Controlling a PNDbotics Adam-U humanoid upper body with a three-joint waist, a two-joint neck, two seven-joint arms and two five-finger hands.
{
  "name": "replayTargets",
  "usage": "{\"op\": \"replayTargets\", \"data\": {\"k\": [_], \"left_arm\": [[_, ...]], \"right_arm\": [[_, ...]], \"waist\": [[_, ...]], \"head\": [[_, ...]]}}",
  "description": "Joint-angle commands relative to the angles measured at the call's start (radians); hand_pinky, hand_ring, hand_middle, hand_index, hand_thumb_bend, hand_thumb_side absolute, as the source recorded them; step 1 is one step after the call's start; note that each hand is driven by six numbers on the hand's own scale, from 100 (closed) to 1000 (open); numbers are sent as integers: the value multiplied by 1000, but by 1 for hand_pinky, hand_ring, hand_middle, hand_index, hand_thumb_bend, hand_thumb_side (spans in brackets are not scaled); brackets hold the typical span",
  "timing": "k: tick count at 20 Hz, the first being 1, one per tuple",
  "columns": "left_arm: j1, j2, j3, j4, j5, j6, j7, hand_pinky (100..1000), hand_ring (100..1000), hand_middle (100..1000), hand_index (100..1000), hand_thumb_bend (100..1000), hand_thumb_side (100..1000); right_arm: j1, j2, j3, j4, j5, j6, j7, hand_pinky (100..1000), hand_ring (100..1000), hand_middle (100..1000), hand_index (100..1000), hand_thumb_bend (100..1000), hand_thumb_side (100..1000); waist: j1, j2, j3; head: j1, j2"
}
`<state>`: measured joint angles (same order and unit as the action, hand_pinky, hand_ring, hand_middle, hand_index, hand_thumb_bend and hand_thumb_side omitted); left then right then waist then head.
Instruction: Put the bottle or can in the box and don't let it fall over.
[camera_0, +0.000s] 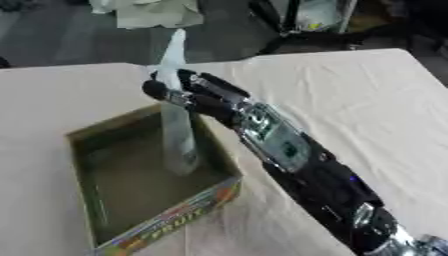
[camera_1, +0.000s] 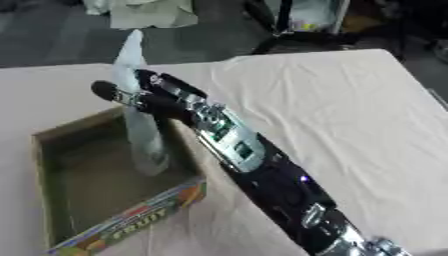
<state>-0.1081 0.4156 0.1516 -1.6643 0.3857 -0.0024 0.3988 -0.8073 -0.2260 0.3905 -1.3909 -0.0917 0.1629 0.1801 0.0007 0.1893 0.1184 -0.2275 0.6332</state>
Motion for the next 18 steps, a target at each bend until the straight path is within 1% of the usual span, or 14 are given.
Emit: {"op": "replayTargets", "data": {"k": [1, 12, 18], "left_arm": [[-3, 34, 11, -9, -2, -3, -2, 798, 778, 699, 747, 569, 753], [-5, 35, 10, -9, -2, -3, -3, 797, 780, 700, 746, 568, 754], [-8, 34, 9, -9, -2, -3, -4, 797, 780, 700, 746, 567, 754]], "right_arm": [[-11, -26, -5, -32, -12, 2, -6, 714, 990, 1000, 914, 645, 760], [25, -81, 0, -76, -58, 19, -4, 709, 985, 1000, 911, 642, 761], [38, -79, 6, -78, -102, 27, 7, 713, 990, 1000, 914, 641, 764]], "waist": [[4, -17, -1], [3, -17, -6], [4, -16, -5]], "head": [[1, -9], [4, -11], [2, -14]]}}
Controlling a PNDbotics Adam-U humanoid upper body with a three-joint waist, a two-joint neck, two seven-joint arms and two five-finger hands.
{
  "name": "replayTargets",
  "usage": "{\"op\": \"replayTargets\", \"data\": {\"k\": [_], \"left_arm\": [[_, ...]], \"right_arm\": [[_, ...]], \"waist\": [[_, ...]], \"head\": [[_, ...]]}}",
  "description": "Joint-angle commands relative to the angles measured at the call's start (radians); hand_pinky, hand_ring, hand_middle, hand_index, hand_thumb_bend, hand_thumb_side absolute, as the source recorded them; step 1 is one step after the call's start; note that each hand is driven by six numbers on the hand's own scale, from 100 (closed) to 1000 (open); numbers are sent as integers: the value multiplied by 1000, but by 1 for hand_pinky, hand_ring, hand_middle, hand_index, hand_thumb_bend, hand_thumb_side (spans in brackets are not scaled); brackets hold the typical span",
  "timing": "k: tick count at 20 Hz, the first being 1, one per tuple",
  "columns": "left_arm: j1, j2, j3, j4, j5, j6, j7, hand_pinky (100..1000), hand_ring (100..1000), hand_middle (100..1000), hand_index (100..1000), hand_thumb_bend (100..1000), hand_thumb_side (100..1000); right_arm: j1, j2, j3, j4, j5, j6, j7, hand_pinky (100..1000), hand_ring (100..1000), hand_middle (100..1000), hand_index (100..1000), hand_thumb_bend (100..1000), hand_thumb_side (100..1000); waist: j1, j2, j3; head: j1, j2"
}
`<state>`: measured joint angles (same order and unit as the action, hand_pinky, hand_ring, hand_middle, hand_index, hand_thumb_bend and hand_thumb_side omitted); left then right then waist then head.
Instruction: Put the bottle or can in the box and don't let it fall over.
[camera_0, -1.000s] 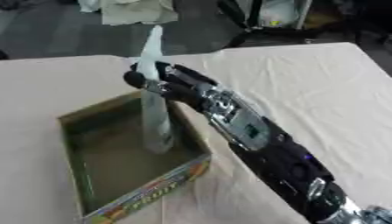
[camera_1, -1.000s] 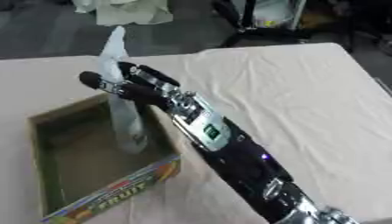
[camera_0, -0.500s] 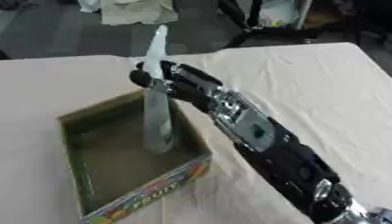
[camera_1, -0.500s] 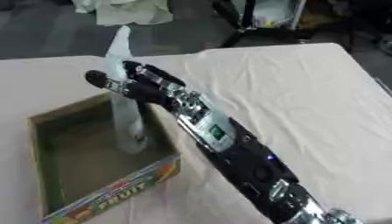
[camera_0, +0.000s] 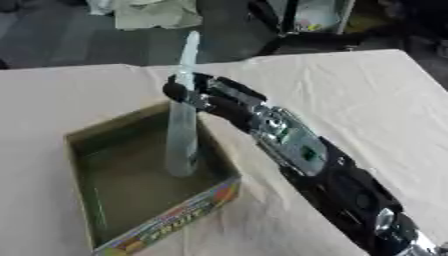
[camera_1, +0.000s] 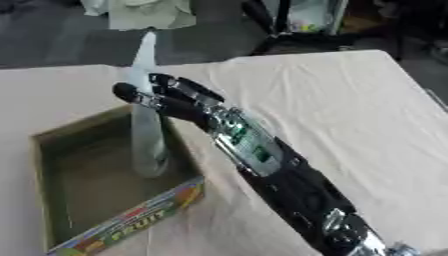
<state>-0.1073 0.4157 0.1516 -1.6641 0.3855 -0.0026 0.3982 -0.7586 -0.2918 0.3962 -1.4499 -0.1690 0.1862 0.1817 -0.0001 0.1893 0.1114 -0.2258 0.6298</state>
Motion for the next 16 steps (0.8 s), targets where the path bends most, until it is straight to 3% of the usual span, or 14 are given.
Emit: {"op": "replayTargets", "data": {"k": [1, 9, 16], "left_arm": [[-9, 35, 10, -9, -2, -2, -3, 797, 780, 700, 746, 567, 754], [-10, 34, 9, -10, -2, -3, -4, 797, 781, 701, 746, 567, 754], [-8, 36, 11, -10, -3, -3, -3, 797, 781, 701, 745, 566, 754]], "right_arm": [[-9, -11, 3, -16, -34, 6, 9, 714, 990, 1000, 915, 641, 765], [-1, -1, 17, 7, -52, 16, 34, 717, 996, 1000, 923, 639, 779], [4, -36, 12, -23, -43, 7, 32, 713, 989, 1000, 919, 636, 805]], "waist": [[4, -15, 2], [3, -15, 6], [2, -15, 3]], "head": [[-1, -11], [-2, -12], [-3, -13]]}}
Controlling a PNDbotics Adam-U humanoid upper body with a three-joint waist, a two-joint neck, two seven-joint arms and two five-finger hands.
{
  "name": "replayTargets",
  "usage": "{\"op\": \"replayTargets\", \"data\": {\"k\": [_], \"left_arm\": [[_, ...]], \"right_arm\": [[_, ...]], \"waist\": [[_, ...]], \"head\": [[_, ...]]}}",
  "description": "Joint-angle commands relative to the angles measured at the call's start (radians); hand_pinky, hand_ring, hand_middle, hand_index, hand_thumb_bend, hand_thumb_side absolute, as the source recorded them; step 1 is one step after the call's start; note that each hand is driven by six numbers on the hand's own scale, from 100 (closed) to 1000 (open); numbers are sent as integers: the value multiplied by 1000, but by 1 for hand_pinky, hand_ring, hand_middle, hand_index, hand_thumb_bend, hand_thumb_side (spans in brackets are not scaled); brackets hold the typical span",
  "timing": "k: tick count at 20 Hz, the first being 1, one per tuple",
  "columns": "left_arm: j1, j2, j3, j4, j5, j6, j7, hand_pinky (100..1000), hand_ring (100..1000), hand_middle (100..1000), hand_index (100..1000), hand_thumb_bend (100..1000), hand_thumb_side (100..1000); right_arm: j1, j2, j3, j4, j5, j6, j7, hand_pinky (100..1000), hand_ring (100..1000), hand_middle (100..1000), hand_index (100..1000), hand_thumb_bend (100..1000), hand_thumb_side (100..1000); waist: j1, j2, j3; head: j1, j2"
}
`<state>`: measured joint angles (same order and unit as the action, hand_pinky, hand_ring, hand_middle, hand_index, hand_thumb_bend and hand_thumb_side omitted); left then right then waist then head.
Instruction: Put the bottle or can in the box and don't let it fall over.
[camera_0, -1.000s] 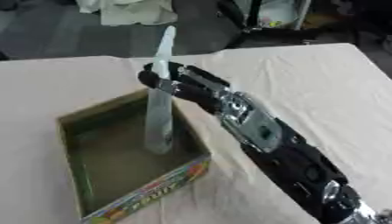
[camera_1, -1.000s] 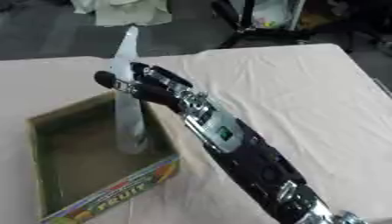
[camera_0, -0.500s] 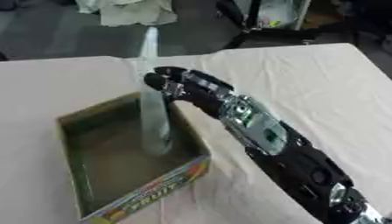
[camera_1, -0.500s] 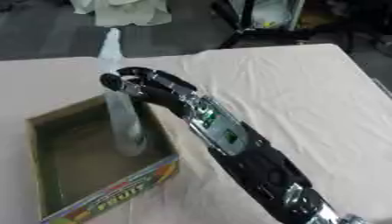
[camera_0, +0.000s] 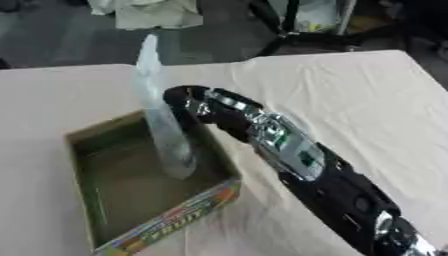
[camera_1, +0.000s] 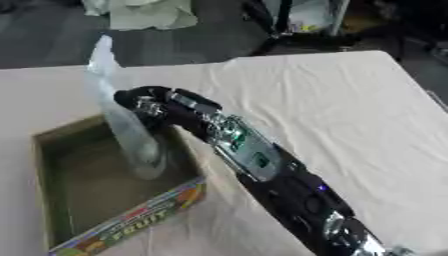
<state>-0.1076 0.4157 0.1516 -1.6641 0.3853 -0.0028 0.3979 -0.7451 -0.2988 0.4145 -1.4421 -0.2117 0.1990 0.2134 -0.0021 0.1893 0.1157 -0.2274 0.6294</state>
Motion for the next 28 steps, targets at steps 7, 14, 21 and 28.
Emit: {"op": "replayTargets", "data": {"k": [7, 14, 21, 28], "left_arm": [[-7, 38, 12, -9, -3, -3, -1, 796, 782, 702, 746, 566, 754], [-6, 39, 16, -8, -4, -4, 3, 796, 783, 703, 746, 565, 755], [-4, 39, 18, -9, -5, -6, 8, 796, 784, 704, 746, 565, 756], [-5, 38, 20, -9, -5, -7, 10, 796, 784, 705, 746, 565, 756]], "right_arm": [[15, -96, -47, -105, -11, -12, -35, 699, 965, 1000, 911, 644, 764], [55, -180, -133, -173, -52, -24, -116, 688, 952, 992, 901, 658, 694], [103, -239, -286, -163, -80, -68, -229, 672, 923, 973, 885, 664, 500], [141, -264, -380, -117, -105, -109, -341, 665, 912, 965, 873, 674, 447]], "waist": [[5, -14, -5], [6, -14, -11], [10, -14, -15], [16, -12, -17]], "head": [[6, -12], [19, -8], [19, -7], [25, -11]]}}
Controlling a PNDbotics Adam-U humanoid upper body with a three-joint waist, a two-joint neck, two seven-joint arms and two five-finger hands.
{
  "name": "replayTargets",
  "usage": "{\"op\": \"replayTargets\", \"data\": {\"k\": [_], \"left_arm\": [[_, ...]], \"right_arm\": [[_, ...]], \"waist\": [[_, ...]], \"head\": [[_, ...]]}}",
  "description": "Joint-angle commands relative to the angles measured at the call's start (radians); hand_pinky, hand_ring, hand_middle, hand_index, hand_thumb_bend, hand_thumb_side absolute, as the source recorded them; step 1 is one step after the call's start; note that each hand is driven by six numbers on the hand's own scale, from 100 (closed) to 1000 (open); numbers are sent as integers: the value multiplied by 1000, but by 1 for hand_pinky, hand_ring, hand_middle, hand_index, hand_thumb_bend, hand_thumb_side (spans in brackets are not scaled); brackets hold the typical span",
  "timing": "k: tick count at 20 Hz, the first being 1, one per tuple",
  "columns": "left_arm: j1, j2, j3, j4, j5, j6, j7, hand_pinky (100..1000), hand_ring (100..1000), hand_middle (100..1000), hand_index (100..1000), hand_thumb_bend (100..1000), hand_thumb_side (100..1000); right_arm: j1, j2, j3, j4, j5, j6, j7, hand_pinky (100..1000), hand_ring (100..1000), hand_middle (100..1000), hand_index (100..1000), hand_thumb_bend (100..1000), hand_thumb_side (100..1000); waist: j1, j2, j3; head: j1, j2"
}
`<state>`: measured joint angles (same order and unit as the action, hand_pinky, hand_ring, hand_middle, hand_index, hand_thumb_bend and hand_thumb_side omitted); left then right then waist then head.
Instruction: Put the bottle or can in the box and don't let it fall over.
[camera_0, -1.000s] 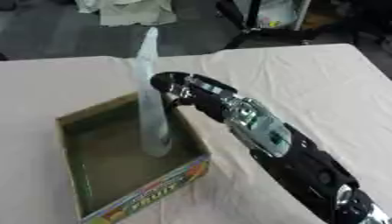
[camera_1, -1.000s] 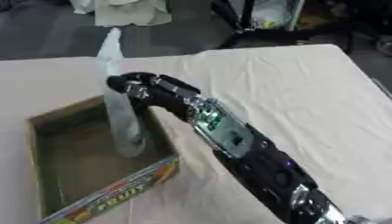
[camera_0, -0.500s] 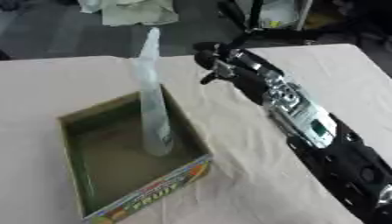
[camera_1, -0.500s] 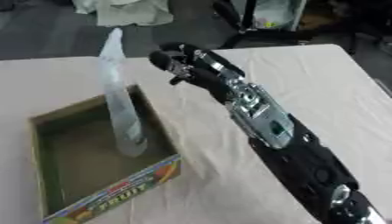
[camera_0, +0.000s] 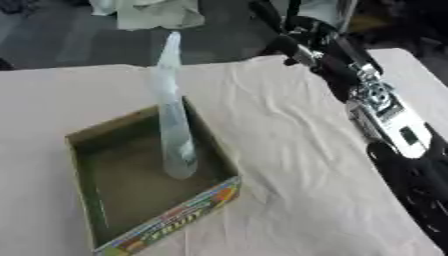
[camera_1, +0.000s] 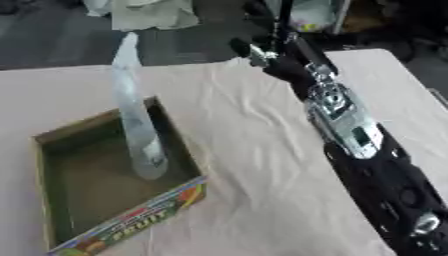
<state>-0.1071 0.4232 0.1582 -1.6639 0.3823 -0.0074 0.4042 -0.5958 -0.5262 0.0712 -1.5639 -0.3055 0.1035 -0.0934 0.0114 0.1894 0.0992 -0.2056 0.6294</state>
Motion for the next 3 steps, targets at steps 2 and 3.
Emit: {"op": "replayTargets", "data": {"k": [2, 3], "left_arm": [[-5, 30, 15, -9, -2, -3, 4, 796, 785, 705, 747, 565, 756], [-5, 30, 15, -9, -2, -3, 5, 796, 785, 705, 747, 566, 756]], "right_arm": [[1, -43, -59, 20, -12, -24, -57, 666, 913, 966, 874, 676, 440], [7, -46, -70, 29, -12, -28, -66, 666, 914, 967, 874, 678, 435]], "waist": [[4, -12, -1], [4, -13, -1]], "head": [[6, -14], [7, -15]]}}
